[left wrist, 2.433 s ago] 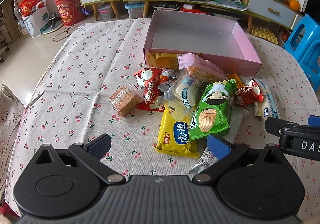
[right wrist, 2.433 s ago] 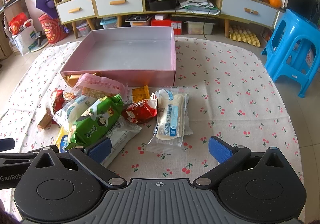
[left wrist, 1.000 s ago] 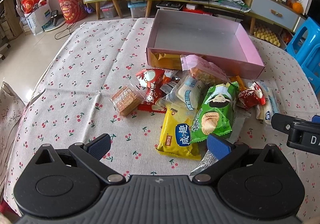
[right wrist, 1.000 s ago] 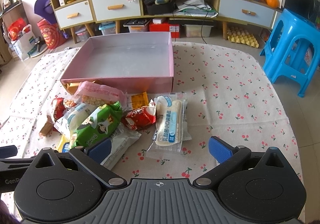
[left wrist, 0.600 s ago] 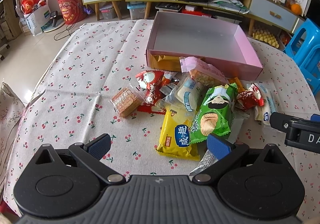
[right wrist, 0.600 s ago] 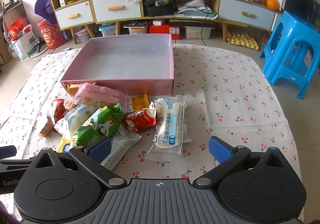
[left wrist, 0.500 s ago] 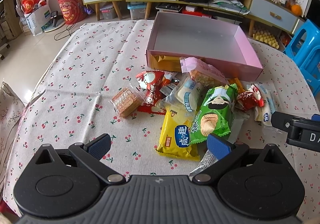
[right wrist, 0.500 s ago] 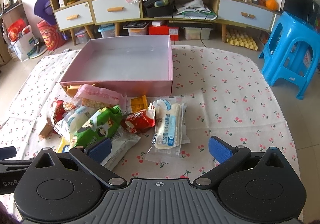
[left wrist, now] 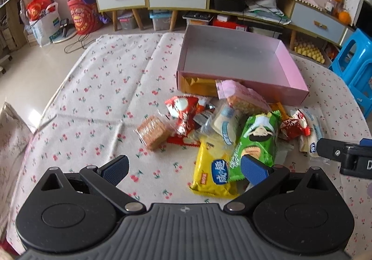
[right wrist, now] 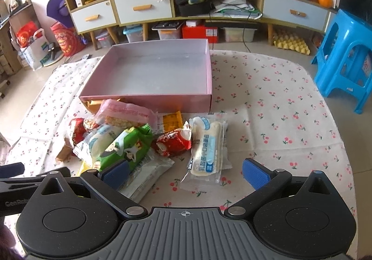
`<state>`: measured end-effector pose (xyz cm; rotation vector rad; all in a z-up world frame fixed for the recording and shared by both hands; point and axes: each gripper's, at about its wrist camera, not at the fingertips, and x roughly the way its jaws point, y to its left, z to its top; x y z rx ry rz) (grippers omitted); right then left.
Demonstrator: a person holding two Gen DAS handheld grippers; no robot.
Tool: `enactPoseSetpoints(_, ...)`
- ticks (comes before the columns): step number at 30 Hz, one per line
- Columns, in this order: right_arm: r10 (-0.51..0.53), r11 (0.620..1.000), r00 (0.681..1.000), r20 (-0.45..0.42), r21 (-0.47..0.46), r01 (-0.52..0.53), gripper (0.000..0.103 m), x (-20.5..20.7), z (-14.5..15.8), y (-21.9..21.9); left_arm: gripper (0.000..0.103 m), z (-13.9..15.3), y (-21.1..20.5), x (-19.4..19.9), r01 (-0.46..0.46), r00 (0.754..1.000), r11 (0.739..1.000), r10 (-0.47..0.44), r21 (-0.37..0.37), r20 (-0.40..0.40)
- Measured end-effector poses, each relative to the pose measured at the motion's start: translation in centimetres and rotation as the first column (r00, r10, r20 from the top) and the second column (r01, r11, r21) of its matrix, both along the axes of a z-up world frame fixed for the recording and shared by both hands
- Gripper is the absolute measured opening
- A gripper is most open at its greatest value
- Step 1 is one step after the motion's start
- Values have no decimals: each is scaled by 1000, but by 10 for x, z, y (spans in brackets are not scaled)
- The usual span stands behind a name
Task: Organize snacks
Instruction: 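Grasp the green chip bag with the left tool while the right tool grasps the white bread bag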
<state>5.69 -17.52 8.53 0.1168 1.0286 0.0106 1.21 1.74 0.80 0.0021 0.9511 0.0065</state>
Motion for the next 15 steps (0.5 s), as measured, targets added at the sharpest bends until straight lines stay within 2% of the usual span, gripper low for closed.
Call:
enactPoseSetpoints(4, -12, 999, 1000, 2, 37, 12, 103, 8, 7, -7, 102, 8, 7, 9, 23, 1000, 1000, -23, -22, -11)
enactPoseSetpoints(8, -1, 995, 999, -38, 100, 5, 103, 20, 7, -12, 98, 10, 16, 20, 37, 999, 998, -39, -55, -28)
enactPoseSetpoints(13, -48, 976, 998, -40, 211, 55, 103, 25, -10, -33, 84, -4, 28, 31, 34, 998, 980, -44, -198, -43)
enactPoseSetpoints(15, -66, 963, 993, -95, 254, 88, 103, 29, -22, -43, 72, -11, 27, 38, 41, 995, 971, -61, -235, -80)
